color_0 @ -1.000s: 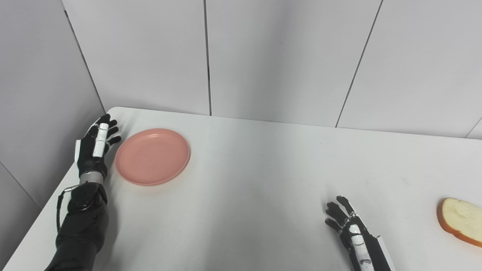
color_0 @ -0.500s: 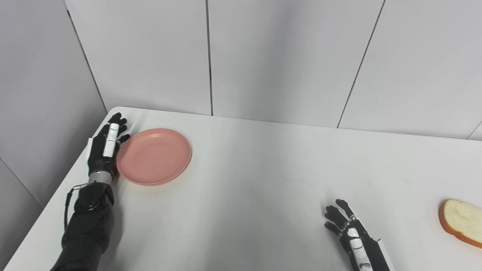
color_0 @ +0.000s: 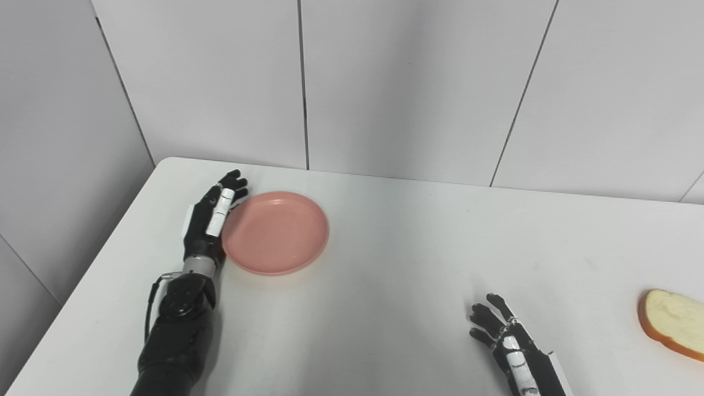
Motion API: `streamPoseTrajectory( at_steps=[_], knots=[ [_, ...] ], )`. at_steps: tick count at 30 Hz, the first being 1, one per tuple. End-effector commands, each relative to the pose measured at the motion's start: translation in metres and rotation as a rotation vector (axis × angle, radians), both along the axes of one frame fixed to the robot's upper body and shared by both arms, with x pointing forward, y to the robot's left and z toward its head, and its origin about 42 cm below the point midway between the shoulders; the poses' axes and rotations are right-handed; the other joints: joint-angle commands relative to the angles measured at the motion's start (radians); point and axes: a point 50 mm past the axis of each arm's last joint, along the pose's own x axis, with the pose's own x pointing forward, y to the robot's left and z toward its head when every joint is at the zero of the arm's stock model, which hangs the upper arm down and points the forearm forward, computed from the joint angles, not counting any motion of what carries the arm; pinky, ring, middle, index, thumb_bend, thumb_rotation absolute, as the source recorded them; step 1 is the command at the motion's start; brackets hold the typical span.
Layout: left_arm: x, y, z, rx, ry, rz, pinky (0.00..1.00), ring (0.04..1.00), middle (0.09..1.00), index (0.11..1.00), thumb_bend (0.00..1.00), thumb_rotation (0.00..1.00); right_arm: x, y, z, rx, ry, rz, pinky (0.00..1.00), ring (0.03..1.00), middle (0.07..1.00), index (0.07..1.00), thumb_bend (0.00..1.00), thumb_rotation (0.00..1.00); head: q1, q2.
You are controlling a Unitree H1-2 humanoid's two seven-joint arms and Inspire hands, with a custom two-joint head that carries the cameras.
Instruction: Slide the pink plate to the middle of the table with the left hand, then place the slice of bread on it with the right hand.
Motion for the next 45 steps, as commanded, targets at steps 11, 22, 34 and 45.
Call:
streamPoseTrajectory(
  at_steps=[11,22,34,45],
  knots=[
    [-0.018,-0.062,-0.031,-0.019,0.097,-0.164,0.75,0.836,0.814,0.803,0.88,0.76,-0.004,0.015,0.007,0.0,-0.016,0.012,0.82,0.841,0.835,0.895,0.72,0.83,-0.067,0.008],
    [-0.019,-0.1,-0.02,-0.015,0.084,-0.333,0.74,0.834,0.822,0.802,0.81,0.78,-0.003,0.037,0.014,0.001,-0.095,-0.057,0.79,0.821,0.822,0.873,0.68,0.76,-0.175,0.03],
    [-0.031,-0.129,-0.028,-0.005,0.1,-0.444,0.72,0.806,0.799,0.819,0.79,0.81,0.003,0.07,0.01,0.006,-0.141,-0.207,0.81,0.854,0.899,0.856,0.69,0.72,-0.331,0.054],
    [-0.035,-0.131,-0.044,-0.049,0.148,-0.479,0.76,0.817,0.812,0.822,0.8,0.8,0.008,0.084,0.012,-0.062,-0.175,-0.235,0.82,0.866,0.907,0.88,0.68,0.72,-0.421,0.05]
  ],
)
